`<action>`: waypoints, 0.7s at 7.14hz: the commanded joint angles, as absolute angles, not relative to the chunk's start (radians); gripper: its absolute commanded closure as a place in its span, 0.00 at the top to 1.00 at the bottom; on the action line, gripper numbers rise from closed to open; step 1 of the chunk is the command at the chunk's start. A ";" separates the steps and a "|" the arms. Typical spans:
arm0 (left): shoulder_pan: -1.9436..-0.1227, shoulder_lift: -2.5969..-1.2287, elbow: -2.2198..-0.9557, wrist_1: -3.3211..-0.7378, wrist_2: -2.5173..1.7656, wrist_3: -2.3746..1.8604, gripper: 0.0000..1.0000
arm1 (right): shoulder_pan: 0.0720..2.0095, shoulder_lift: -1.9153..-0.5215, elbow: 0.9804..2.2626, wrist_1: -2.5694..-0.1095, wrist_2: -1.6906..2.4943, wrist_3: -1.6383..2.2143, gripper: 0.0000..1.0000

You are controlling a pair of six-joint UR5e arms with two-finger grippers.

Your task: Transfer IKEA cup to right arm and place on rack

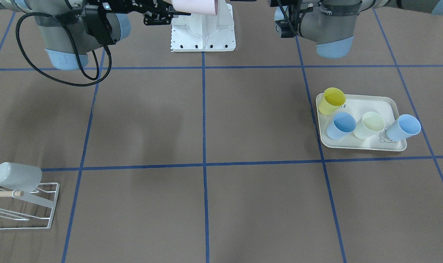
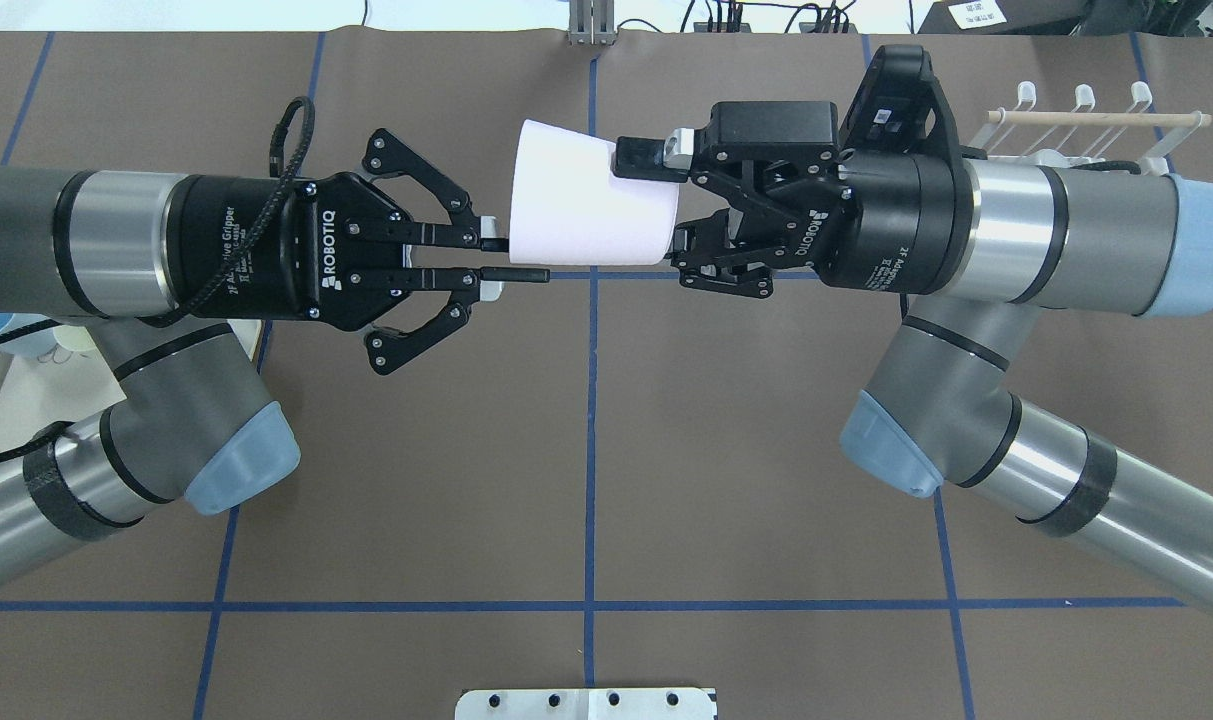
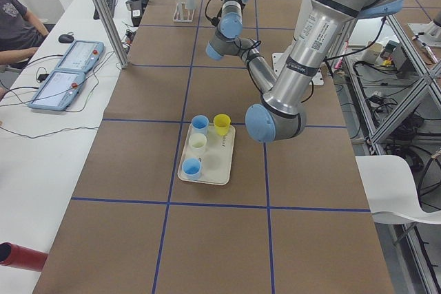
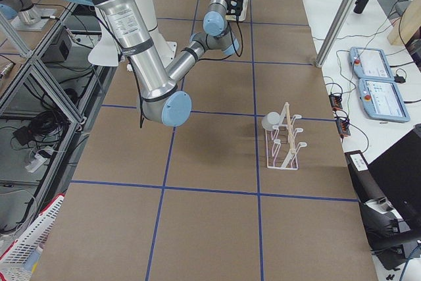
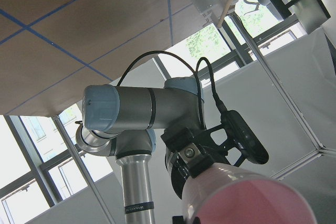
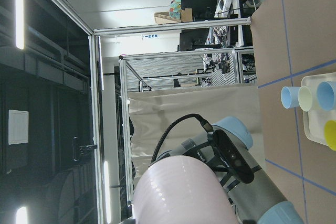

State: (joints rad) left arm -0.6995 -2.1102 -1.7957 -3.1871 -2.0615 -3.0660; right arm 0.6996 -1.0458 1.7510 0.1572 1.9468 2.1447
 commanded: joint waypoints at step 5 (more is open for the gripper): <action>-0.836 -1.967 -1.818 -3.169 -2.118 -2.833 1.00 | 0.795 -1.093 1.752 0.119 2.009 2.132 0.15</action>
State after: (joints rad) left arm -0.7984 -2.0194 -1.8192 -3.1833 -2.0865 -2.9722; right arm 0.7402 -1.0675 1.7533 0.1540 1.9667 2.1395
